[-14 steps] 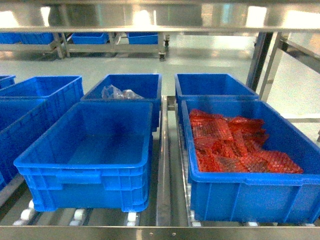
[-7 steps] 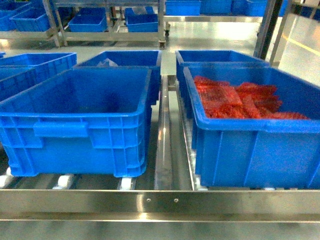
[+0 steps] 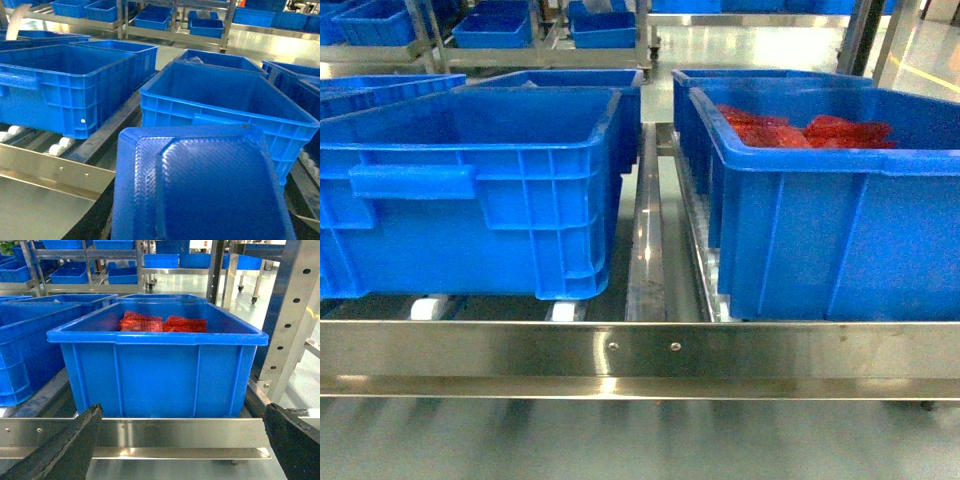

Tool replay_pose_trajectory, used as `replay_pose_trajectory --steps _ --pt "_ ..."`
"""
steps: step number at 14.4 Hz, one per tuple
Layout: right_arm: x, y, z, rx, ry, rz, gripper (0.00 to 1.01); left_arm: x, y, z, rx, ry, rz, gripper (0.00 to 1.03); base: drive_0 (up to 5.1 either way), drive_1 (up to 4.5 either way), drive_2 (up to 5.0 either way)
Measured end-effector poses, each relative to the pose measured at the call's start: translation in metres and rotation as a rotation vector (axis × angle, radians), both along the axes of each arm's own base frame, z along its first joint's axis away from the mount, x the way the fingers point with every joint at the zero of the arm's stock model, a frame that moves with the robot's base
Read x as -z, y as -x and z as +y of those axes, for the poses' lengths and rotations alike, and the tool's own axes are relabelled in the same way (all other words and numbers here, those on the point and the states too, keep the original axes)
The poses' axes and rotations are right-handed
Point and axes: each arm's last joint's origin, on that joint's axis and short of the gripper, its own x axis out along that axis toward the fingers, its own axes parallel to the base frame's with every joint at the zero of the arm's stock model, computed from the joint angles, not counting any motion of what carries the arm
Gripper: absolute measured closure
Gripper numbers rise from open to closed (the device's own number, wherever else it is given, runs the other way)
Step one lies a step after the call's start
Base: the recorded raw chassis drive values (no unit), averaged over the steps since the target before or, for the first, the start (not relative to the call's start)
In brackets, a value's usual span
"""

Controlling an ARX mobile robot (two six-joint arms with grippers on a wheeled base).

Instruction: Pick blue part to blue bin on bottom shelf

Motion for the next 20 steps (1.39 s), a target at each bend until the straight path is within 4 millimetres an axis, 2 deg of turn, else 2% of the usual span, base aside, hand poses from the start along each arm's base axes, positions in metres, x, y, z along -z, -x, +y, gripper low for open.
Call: replay_pose_trajectory --steps 2,20 --pt "0.0000 0.0000 0.0000 0.000 0.000 0.000 0.03 0.0000 0.0000 0.0000 0.000 0.000 0.000 0.60 0.0 1.55 -1.5" --pt "0.0000 0.0000 0.0000 0.000 0.000 0.000 0.03 -0.0001 0.0000 0.0000 0.001 0.000 0.000 0.60 0.0 4.07 -4.0"
